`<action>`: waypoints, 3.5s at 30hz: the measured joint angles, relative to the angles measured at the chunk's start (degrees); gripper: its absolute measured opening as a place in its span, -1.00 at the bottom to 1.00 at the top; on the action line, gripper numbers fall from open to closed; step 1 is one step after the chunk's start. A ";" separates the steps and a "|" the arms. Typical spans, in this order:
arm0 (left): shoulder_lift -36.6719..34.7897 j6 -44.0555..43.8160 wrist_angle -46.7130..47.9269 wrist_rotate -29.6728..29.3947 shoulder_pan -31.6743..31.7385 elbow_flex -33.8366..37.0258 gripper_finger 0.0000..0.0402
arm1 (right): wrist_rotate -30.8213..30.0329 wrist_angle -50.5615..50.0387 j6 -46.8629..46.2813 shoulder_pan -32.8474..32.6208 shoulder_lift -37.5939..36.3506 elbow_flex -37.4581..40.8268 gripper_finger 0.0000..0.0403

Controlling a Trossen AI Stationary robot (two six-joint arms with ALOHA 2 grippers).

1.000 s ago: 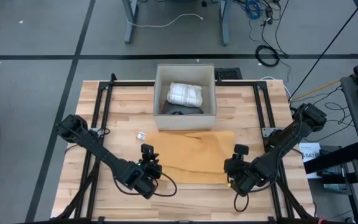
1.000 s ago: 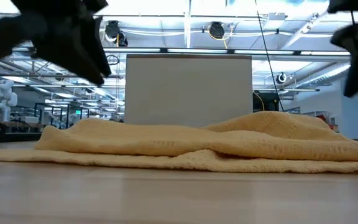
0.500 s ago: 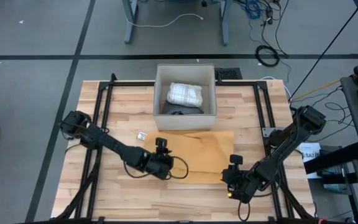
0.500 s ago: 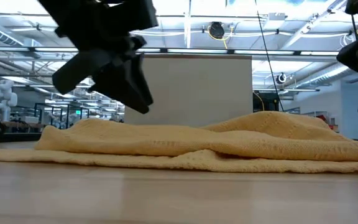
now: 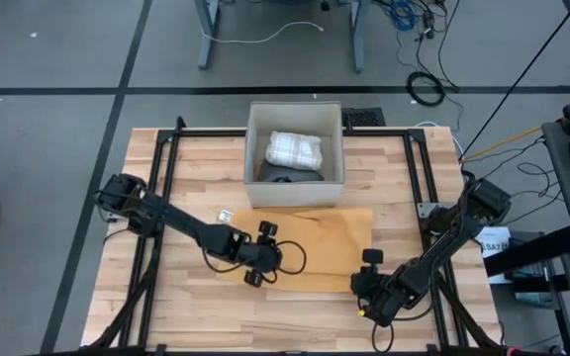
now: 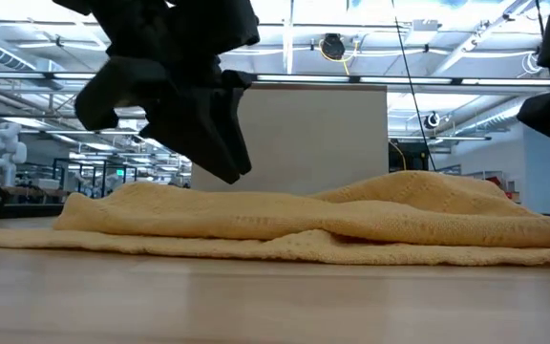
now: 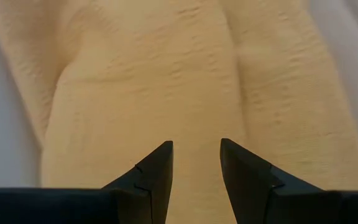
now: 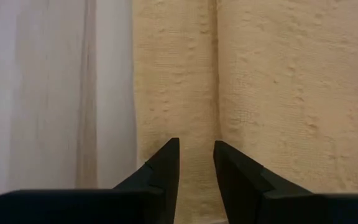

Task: Fold towel
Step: Fold the orange towel

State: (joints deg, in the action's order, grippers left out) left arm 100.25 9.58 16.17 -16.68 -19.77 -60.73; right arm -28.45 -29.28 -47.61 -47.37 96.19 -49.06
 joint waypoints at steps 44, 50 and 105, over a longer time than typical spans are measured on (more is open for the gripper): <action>8.92 1.27 -6.83 1.41 2.15 -0.04 -0.30 | -3.59 -1.31 10.38 10.22 5.20 -0.25 -0.67; 8.92 1.24 -6.65 1.36 2.12 -0.02 -0.30 | -2.88 -4.51 10.52 10.27 4.85 -1.14 -0.97; 8.92 -8.04 4.66 -12.89 -6.31 -3.23 -0.30 | 9.16 -30.49 11.26 11.27 -4.16 -21.86 -1.00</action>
State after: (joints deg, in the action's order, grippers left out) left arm 109.16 1.54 20.83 -29.57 -26.08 -63.96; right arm -19.29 -59.77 -36.36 -36.10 92.03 -70.91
